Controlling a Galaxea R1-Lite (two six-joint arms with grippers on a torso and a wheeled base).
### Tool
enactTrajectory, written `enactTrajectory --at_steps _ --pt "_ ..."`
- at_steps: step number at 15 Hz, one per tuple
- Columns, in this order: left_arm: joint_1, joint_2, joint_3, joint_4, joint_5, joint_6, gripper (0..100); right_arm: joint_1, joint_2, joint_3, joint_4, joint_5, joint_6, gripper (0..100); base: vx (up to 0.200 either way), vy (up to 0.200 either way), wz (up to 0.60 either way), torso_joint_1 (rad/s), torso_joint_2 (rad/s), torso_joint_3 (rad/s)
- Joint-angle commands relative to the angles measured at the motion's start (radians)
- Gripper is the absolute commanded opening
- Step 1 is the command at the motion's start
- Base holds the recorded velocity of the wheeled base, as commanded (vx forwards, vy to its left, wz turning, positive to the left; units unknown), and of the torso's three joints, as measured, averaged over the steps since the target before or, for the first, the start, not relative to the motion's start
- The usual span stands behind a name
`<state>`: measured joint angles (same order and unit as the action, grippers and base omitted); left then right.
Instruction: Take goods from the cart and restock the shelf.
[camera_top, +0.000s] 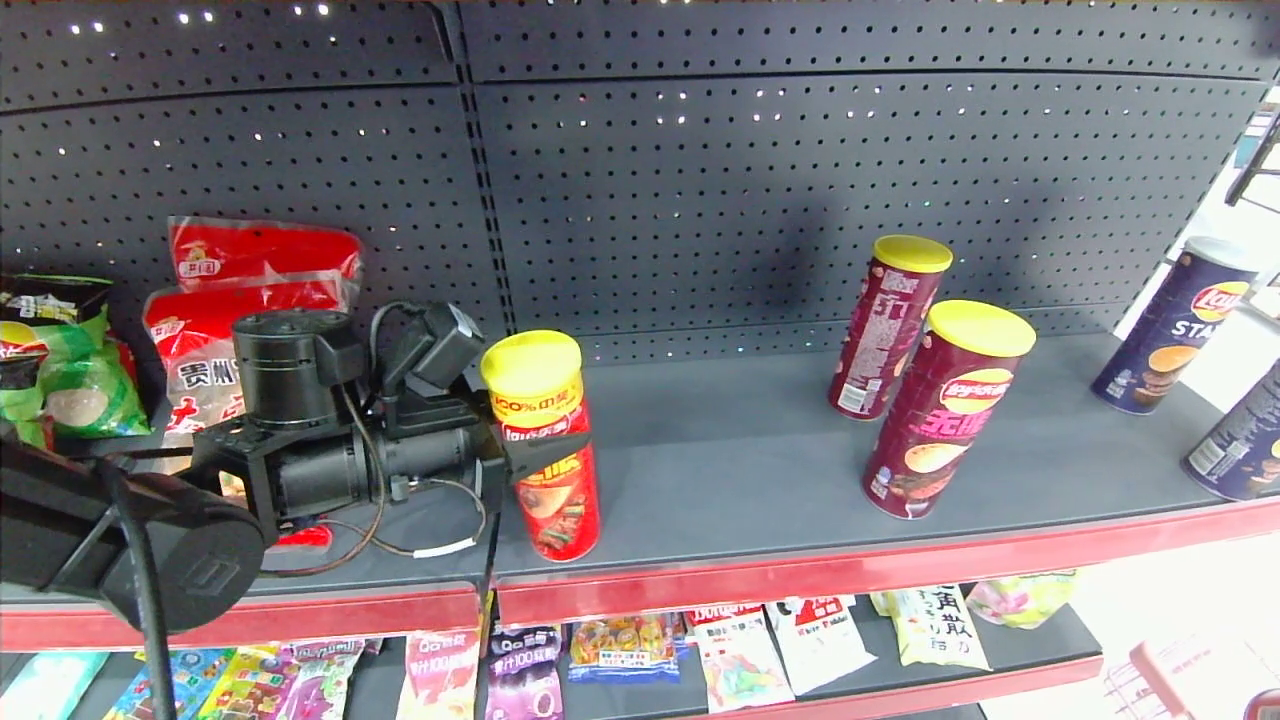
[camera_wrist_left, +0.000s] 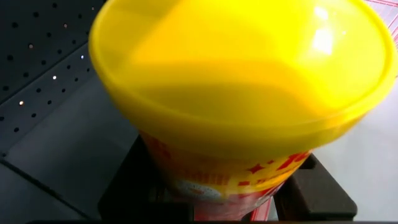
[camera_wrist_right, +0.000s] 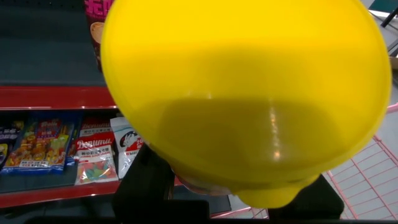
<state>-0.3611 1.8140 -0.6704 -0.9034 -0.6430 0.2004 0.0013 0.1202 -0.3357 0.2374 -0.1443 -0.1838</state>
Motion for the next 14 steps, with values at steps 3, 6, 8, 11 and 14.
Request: enactTrajectory --at_steps 3,6,8,11,14 --pt "-0.002 -0.007 0.002 0.001 0.0 -0.001 0 0.0 -0.001 0.003 0.0 0.0 0.0 0 0.0 0.0 0.0 0.0 0.0 0.0" --pt "-0.006 -0.009 0.003 0.001 0.016 -0.007 0 0.0 -0.001 0.003 0.0 0.0 0.0 0 0.0 0.0 0.0 0.0 0.0 0.0" --pt "-0.021 -0.019 0.005 0.006 0.014 -0.012 0 0.0 0.001 0.004 0.0 0.0 0.0 0 0.0 0.0 0.0 0.0 0.0 0.0" --pt "-0.05 -0.03 0.011 0.003 0.029 -0.075 0 -0.003 -0.001 0.004 0.0 0.0 0.0 0 0.0 0.0 0.0 0.0 0.0 0.0" --pt "-0.049 -0.022 0.011 0.001 0.031 -0.072 0 -0.007 -0.001 0.006 0.0 0.0 0.0 0 0.0 0.0 0.0 0.0 0.0 0.0"
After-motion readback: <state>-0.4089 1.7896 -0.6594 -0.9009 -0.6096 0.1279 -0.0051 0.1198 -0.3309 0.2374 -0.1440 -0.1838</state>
